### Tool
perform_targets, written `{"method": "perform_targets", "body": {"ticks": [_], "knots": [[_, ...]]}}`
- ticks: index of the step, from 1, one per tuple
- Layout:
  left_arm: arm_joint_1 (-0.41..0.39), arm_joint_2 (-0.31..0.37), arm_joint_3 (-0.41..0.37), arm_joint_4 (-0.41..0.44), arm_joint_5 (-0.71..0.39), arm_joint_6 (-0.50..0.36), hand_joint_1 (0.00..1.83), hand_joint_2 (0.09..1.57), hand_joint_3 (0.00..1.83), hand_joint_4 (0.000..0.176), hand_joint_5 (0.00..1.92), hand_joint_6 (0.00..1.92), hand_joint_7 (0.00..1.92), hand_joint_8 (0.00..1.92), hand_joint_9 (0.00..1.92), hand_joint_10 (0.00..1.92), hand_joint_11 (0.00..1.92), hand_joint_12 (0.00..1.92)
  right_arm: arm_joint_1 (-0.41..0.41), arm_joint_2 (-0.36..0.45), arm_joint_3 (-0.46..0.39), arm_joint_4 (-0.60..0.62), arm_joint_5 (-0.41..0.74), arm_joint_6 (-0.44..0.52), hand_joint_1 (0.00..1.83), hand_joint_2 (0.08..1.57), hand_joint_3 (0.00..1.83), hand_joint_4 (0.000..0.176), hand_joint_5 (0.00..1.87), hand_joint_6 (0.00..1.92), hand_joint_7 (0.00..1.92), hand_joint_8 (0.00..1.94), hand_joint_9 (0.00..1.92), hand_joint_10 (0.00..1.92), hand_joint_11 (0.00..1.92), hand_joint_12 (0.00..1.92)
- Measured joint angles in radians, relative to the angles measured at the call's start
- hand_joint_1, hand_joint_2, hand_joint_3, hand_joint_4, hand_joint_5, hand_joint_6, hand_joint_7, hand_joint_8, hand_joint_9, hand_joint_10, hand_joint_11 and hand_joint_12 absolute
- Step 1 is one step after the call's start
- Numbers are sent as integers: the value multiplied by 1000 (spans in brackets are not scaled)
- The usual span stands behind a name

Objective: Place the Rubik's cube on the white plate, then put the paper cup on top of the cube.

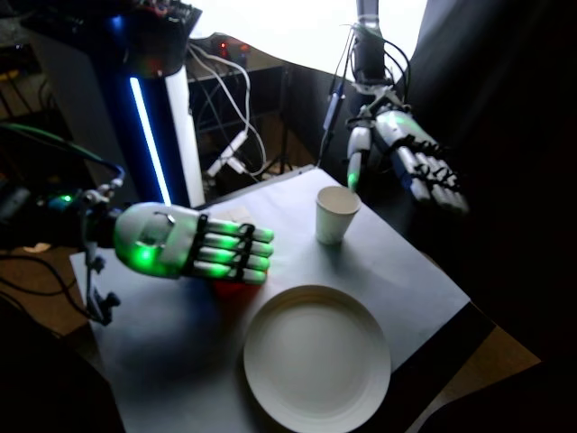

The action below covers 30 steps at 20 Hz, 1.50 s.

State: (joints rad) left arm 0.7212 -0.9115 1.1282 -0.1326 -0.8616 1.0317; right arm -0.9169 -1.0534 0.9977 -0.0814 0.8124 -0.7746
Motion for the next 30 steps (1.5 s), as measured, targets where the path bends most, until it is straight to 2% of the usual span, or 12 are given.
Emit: {"method": "perform_targets", "body": {"ticks": [2,3,5,6,8,16,19,21,24,26,27,30], "knots": [[0,0,0,0,0,0,368,1334,2,73,27,0,0,0,0,0,0,251,0,-4,0,3,8,1,1045,1117,0,0,380,191,336,825,286,1429,155,1768],[0,0,0,-1,0,0,347,1341,2,67,27,0,0,0,0,0,0,288,0,-6,0,10,19,5,1159,1119,0,0,292,919,391,1235,432,1619,326,1892],[0,0,0,-2,0,0,361,1342,2,89,17,1,0,0,0,0,0,213,0,-13,0,11,41,5,1189,1283,3,0,559,1407,787,1583,834,1903,877,1921],[0,-2,0,-3,0,0,376,1346,1,84,17,1,0,0,0,0,0,266,0,-17,0,16,55,8,1185,1292,5,0,557,1403,770,1636,913,1919,972,1921],[5,-2,0,-2,0,0,385,1353,1,54,24,2,0,0,0,0,0,10,4,-22,0,29,75,16,1143,1307,8,0,587,1452,700,1680,997,1921,1118,1921],[14,-2,6,-10,0,0,379,1354,0,95,15,0,0,0,0,0,1,0,1,-4,-23,18,104,13,1116,1319,5,0,602,1497,640,1672,668,1919,811,1921],[19,-2,6,-14,-6,0,374,1351,0,63,26,3,0,0,0,0,8,4,-6,33,-39,-10,130,5,1145,1319,22,0,522,1514,705,1704,771,1921,863,1921],[19,-3,6,-13,-3,0,386,1347,0,93,17,2,0,0,0,0,3,1,-5,69,-39,-9,155,-2,1167,1320,17,0,539,1441,699,1757,835,1921,963,1921],[19,-3,6,-14,-3,0,387,1348,0,55,38,7,0,0,0,0,3,2,54,82,-16,-1,188,-5,1130,1332,13,0,532,1511,674,1736,749,1921,908,1921],[19,-3,6,-13,-3,1,406,1344,0,87,32,2,0,0,0,0,1,0,87,72,18,-4,204,-4,1153,1334,11,0,544,1458,662,1804,829,1921,1014,1921],[21,-3,7,-18,-4,0,409,1345,0,84,35,3,0,0,0,0,17,9,106,61,40,10,198,-5,1111,1337,9,0,566,1500,624,1757,660,1921,864,1921],[21,-7,10,-21,-7,0,364,1352,3,60,36,0,0,0,0,0,0,0,188,22,121,29,130,-5,1116,1319,0,0,594,1495,663,1661,825,1921,985,1921]]}}
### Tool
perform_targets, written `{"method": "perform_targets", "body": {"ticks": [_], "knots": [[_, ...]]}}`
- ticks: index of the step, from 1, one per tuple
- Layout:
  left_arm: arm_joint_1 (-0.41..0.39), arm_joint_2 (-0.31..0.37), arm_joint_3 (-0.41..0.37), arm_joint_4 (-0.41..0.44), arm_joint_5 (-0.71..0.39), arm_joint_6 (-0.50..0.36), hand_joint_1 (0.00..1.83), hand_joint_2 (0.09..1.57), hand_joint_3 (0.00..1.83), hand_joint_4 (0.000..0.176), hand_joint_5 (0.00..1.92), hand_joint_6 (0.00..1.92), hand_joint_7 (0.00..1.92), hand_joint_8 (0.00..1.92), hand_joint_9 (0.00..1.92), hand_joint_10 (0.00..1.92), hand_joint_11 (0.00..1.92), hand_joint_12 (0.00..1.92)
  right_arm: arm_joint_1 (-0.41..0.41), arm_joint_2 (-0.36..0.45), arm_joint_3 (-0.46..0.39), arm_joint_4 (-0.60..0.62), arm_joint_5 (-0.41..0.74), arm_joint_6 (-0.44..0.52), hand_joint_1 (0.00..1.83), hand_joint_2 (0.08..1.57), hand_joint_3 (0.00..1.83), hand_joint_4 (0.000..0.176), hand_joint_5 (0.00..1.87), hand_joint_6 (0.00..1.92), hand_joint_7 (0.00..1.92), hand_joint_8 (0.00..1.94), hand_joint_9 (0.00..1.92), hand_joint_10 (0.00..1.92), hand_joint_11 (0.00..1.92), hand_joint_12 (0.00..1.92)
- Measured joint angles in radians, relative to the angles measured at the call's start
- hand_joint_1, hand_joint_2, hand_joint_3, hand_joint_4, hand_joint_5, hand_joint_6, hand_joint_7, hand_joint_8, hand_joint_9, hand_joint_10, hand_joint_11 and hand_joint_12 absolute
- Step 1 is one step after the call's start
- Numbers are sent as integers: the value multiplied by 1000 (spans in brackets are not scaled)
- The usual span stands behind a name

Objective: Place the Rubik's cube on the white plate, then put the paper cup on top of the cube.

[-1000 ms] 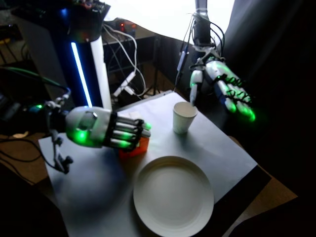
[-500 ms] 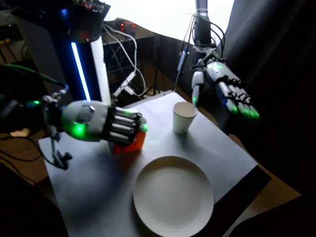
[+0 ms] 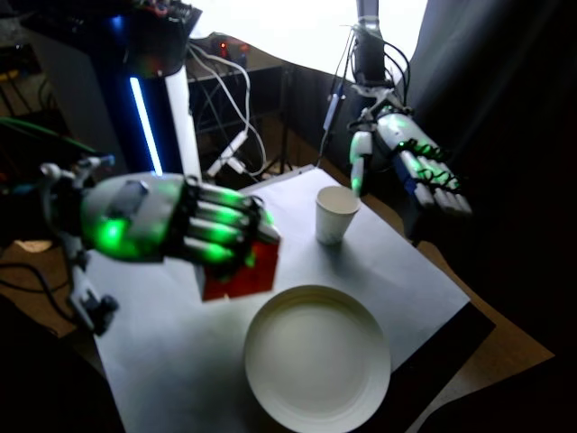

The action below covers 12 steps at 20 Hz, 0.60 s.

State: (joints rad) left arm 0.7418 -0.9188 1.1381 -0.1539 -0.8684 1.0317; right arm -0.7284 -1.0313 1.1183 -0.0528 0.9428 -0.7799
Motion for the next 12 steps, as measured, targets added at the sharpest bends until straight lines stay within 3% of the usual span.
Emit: {"method": "perform_targets", "body": {"ticks": [1,4,6,7,9,10,11,12], "knots": [[0,0,0,7,2,0,344,1350,2,89,25,0,0,0,0,0,0,0,25,-19,29,13,-20,0,1118,1322,0,0,560,1528,683,1645,812,1921,974,1921],[1,-2,0,2,-4,1,351,1359,3,71,14,0,0,0,0,0,20,12,108,-101,128,33,-119,-5,1147,1316,0,0,540,1499,728,1641,879,1921,1016,1921],[1,-10,8,0,-8,0,232,1364,3,90,1,0,0,0,0,0,3,31,142,-160,184,38,-176,-4,1168,1304,0,0,572,1426,738,1653,901,1905,1045,1921],[1,-12,8,-3,-8,0,219,1365,2,88,0,0,0,0,0,0,0,5,153,-183,207,43,-198,-3,1178,1303,0,0,562,1419,748,1651,946,1896,1075,1921],[1,-13,9,-1,-5,1,222,1359,0,87,9,3,0,0,0,0,9,4,157,-228,254,66,-237,-3,1158,1306,1,0,564,1442,730,1645,851,1920,993,1921],[1,-14,11,-2,-9,0,219,1364,2,77,13,4,0,0,0,0,11,6,157,-256,284,94,-261,-3,1121,1332,6,0,522,1525,681,1686,779,1921,934,1921],[1,-14,12,-4,-11,0,259,1360,0,92,8,1,0,0,0,0,5,3,156,-281,313,118,-289,-3,1082,1356,4,0,488,1620,630,1671,642,1845,817,1921],[1,-15,12,-3,-12,0,299,1361,0,80,12,3,0,0,0,0,0,0,156,-296,336,135,-316,-4,1088,1362,1,0,461,1624,641,1678,410,1583,349,1921]]}}
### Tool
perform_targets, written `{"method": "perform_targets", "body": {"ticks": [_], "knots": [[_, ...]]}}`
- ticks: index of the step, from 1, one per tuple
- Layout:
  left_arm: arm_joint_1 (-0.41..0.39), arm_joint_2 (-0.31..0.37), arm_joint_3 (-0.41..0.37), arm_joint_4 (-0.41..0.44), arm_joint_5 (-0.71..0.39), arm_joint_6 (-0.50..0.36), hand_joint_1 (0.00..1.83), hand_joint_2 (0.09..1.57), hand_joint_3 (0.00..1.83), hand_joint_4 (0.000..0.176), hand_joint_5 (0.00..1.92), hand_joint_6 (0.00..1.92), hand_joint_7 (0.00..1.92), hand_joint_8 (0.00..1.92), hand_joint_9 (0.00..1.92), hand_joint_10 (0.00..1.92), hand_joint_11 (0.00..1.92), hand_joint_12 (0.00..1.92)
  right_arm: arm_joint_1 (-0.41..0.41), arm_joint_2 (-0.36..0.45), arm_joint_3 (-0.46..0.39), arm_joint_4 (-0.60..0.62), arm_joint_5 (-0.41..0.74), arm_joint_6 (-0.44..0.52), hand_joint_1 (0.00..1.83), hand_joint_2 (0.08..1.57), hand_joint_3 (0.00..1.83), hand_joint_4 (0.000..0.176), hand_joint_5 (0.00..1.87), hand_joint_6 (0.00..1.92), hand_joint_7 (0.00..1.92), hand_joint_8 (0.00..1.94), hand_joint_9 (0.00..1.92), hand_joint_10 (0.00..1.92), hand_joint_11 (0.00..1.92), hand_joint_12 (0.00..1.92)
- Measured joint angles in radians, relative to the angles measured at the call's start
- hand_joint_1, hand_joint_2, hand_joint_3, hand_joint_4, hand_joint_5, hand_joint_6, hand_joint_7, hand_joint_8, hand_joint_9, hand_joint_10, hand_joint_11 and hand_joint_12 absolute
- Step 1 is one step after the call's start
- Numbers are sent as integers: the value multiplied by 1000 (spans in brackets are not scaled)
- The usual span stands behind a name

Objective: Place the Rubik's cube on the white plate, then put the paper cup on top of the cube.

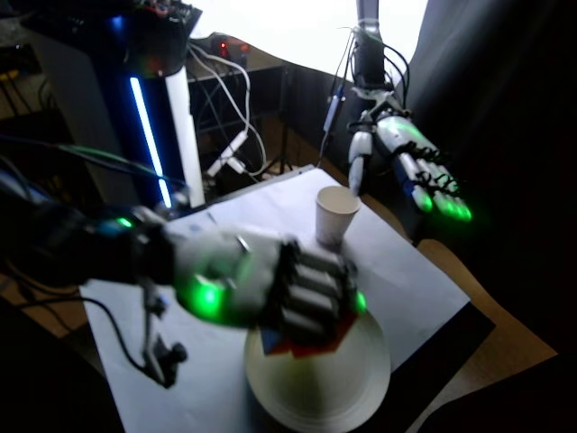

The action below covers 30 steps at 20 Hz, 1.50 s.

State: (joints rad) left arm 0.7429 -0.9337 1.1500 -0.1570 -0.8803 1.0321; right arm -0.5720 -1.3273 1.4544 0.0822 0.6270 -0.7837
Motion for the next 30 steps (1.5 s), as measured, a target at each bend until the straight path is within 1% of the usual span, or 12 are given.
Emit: {"method": "perform_targets", "body": {"ticks": [2,5,6,9,10,14,15,17,22,23,26,30], "knots": [[0,-1,0,2,0,-1,270,1356,0,52,16,4,0,0,0,0,0,0,0,-9,19,40,-30,6,1145,1194,0,0,149,1048,231,1093,194,1358,17,1826],[0,-1,0,2,-2,-5,236,1344,0,59,23,4,0,0,0,0,11,5,-8,-19,33,85,-35,-1,738,1153,0,96,51,85,127,25,49,582,0,1075],[0,-1,0,3,-2,-5,285,1336,0,71,31,6,0,0,0,0,41,24,-18,-20,33,94,-34,1,695,1145,0,135,9,16,30,13,48,337,0,764],[0,-1,0,-1,-5,-9,217,1338,0,107,13,0,0,0,0,0,0,277,-31,-21,30,109,-43,0,603,1069,0,114,0,0,0,0,47,31,0,303],[5,-1,0,0,-10,-11,234,1339,0,104,17,1,0,0,0,0,0,319,-31,-19,23,111,-39,0,623,1037,0,151,0,0,0,0,12,6,0,32],[8,-1,0,0,-11,-11,267,1350,0,62,53,2,0,0,0,0,0,189,-31,-2,-27,108,-34,-43,557,1023,0,114,0,0,0,0,19,7,0,357],[8,-1,0,-1,-12,-11,286,1359,2,89,40,0,0,0,0,0,0,180,-31,8,-39,99,-34,-47,576,1003,0,174,0,0,0,0,0,0,0,164],[11,-1,0,-4,-15,-11,309,1352,0,83,42,3,0,0,0,0,10,19,-31,36,-64,101,-27,-60,621,1023,7,176,0,0,0,0,0,0,0,3],[24,6,-6,-16,-29,-11,323,1321,0,79,44,4,0,0,0,0,22,13,-54,200,-219,96,113,-138,634,1105,24,140,0,0,0,0,36,15,51,26],[31,11,-12,-19,-39,-12,345,1269,31,101,39,4,0,0,0,0,7,201,-86,229,-262,76,157,-137,703,1136,4,7,55,11,56,9,136,213,0,1113],[49,22,-25,-27,-50,-14,418,1222,0,114,59,5,0,0,0,0,0,329,-160,272,-336,28,196,-137,786,1169,0,0,185,84,217,217,0,896,0,1600],[106,67,-79,-24,-107,-14,402,1146,0,89,88,4,16,2,5,1,0,557,-256,351,-430,-16,250,-137,923,1202,0,0,77,1262,108,1300,66,1420,0,1759]]}}
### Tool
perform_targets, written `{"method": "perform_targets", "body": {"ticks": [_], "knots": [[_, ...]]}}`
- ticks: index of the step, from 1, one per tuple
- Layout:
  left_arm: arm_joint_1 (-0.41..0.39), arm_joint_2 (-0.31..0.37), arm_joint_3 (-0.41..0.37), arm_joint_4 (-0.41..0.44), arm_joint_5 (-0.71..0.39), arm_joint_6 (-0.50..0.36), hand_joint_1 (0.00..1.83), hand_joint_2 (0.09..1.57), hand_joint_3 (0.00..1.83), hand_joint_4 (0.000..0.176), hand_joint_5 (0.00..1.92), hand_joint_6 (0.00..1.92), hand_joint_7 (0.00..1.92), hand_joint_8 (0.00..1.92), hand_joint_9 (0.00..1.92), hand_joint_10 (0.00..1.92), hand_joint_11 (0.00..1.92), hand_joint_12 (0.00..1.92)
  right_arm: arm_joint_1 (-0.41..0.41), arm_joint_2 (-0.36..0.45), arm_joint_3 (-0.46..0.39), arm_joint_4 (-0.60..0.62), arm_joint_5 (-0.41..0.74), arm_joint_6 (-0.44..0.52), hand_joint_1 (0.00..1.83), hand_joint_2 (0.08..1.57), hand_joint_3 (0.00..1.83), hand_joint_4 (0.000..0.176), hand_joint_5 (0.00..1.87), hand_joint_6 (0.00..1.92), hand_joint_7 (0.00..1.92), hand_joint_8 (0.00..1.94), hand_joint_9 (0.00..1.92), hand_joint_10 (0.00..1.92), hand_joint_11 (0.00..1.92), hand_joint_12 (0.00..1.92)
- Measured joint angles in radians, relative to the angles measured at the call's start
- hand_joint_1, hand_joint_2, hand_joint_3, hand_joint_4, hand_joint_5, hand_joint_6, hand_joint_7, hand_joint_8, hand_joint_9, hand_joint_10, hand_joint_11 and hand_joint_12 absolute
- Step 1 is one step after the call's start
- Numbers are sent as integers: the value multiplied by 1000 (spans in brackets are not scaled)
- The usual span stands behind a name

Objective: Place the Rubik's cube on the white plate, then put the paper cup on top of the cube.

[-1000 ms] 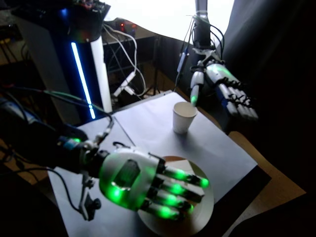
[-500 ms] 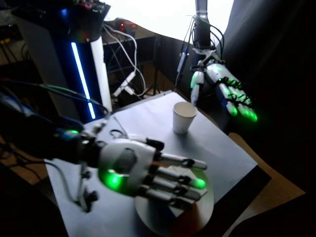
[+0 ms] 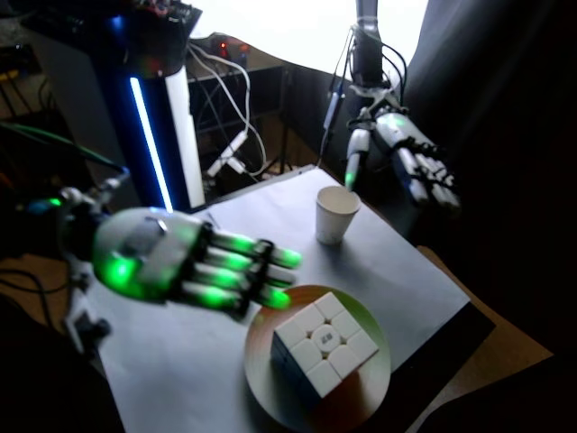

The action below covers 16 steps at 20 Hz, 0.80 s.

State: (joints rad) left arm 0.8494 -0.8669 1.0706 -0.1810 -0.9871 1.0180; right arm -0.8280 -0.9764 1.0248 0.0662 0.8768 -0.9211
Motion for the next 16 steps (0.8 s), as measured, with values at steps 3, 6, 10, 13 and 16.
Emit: {"method": "perform_targets", "body": {"ticks": [3,6,10,13,16], "knots": [[67,34,-51,5,-71,-1,483,1068,0,107,55,5,23,1,3,0,0,207,-71,33,-34,13,0,0,927,1236,4,0,44,1199,42,1308,54,1364,0,1444],[171,61,-101,25,-171,-46,533,971,0,148,12,5,16,2,33,18,2,391,-95,41,-54,11,2,0,935,1208,0,0,55,1415,70,1448,25,1445,0,1599],[290,68,-145,-5,-221,-71,523,1020,0,127,0,0,2,1,6,0,0,112,-100,43,-58,23,16,0,920,1218,0,0,35,1316,46,1273,37,1417,0,1518],[358,68,-162,-31,-246,-75,543,1000,0,78,0,0,0,0,0,0,24,12,-106,49,-61,31,28,0,873,1214,0,0,1,1337,15,1357,2,1469,0,1528],[371,44,-143,-93,-241,-74,712,977,0,138,0,0,0,0,0,0,7,11,-106,51,-63,41,47,0,902,1232,3,0,18,1114,51,1189,74,1372,0,1505]]}}
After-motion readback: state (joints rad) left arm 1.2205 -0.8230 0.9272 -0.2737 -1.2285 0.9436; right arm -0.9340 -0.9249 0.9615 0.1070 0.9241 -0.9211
